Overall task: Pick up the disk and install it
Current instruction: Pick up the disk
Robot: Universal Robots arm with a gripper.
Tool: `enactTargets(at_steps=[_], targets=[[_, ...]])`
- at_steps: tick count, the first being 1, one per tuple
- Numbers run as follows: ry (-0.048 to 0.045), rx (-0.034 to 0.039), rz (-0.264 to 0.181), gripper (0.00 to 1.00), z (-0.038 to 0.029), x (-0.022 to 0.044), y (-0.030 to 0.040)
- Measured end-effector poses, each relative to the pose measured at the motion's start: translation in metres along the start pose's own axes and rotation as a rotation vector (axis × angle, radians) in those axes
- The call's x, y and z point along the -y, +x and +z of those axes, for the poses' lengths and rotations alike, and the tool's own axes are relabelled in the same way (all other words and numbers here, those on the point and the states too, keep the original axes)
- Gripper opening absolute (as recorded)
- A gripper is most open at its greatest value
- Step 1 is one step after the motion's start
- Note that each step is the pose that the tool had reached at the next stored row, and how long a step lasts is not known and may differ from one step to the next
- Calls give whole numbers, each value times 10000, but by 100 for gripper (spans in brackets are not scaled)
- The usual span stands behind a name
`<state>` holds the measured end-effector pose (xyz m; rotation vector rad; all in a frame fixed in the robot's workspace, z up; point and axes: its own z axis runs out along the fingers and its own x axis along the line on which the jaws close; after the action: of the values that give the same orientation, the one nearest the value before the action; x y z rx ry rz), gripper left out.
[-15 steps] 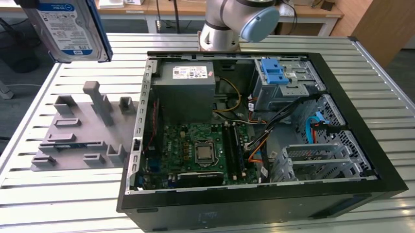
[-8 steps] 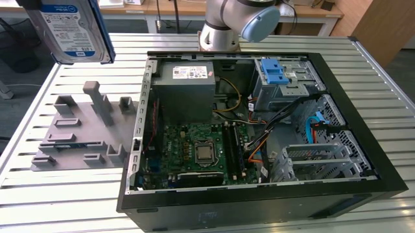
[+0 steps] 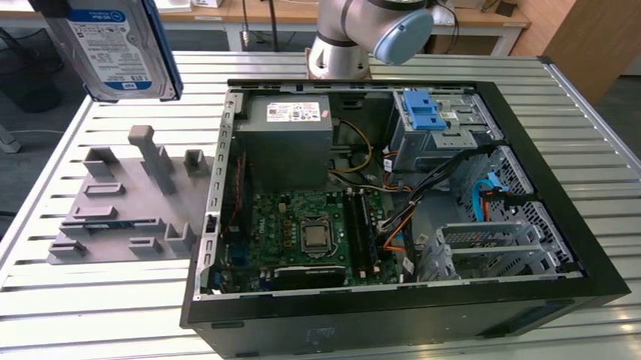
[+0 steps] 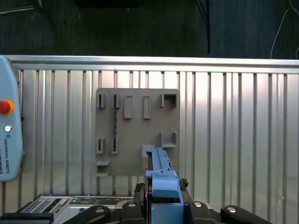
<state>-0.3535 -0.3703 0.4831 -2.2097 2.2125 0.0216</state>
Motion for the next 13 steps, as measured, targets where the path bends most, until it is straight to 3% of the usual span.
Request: enactTargets(at_steps=[13], targets=[[-1,0,1,36,-1,122,74]])
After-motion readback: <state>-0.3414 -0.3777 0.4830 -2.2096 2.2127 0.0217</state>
